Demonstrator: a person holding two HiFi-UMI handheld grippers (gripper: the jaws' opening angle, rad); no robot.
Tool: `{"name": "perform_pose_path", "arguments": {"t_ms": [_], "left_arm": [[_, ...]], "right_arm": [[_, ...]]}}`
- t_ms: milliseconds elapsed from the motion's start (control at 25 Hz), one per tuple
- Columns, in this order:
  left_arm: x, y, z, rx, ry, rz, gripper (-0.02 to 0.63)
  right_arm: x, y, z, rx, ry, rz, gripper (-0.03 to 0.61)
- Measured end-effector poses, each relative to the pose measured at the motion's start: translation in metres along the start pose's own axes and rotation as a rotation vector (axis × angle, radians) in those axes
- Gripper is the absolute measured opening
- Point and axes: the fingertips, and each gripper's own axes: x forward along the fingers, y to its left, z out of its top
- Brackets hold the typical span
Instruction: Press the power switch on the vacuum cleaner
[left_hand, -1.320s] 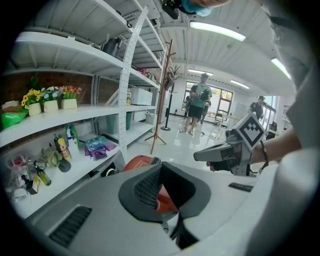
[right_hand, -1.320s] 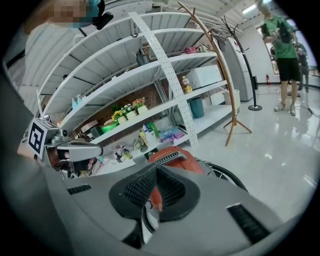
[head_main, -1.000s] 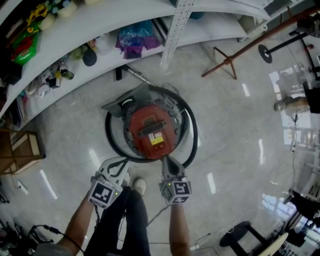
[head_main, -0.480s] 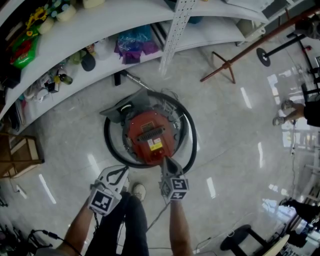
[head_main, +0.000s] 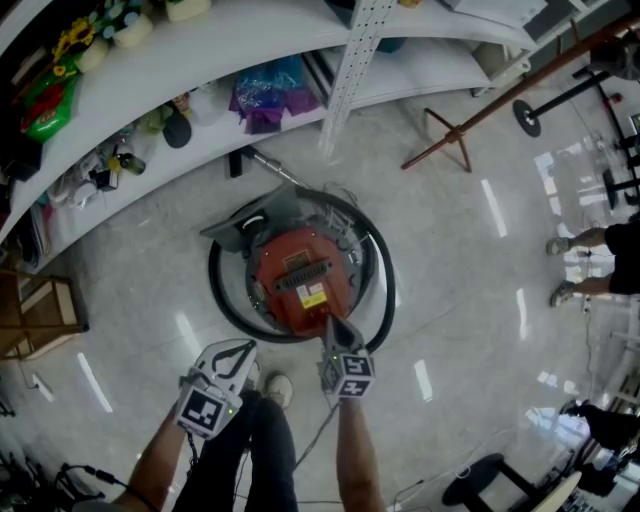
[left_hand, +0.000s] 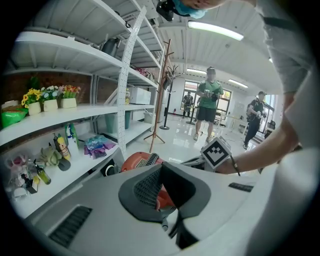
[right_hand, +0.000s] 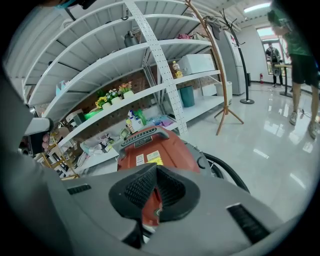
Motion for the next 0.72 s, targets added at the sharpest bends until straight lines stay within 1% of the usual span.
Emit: {"name": "perform_pose_path", "arguments": {"t_ms": [320,520,720], "left_arm": [[-0.003,0.002,0.001,-0.008,-0.012,0.002,0.006],[-0.004,0.005,-0.002,-0.015,-0.011,0.008,0.006],[0.0,0.002,-0.005,-0.022,-0.01,0.003,0.006]], "right_arm": [[0.009,-0.004,-0.004,-0.023,0.008,-0.006,0.011],[0.012,0.0,-0.003,-0.012,0.012,-0.007,0.011],[0.014,-0.003,-0.005,-0.038,0.015,-0.013,0.012]]}}
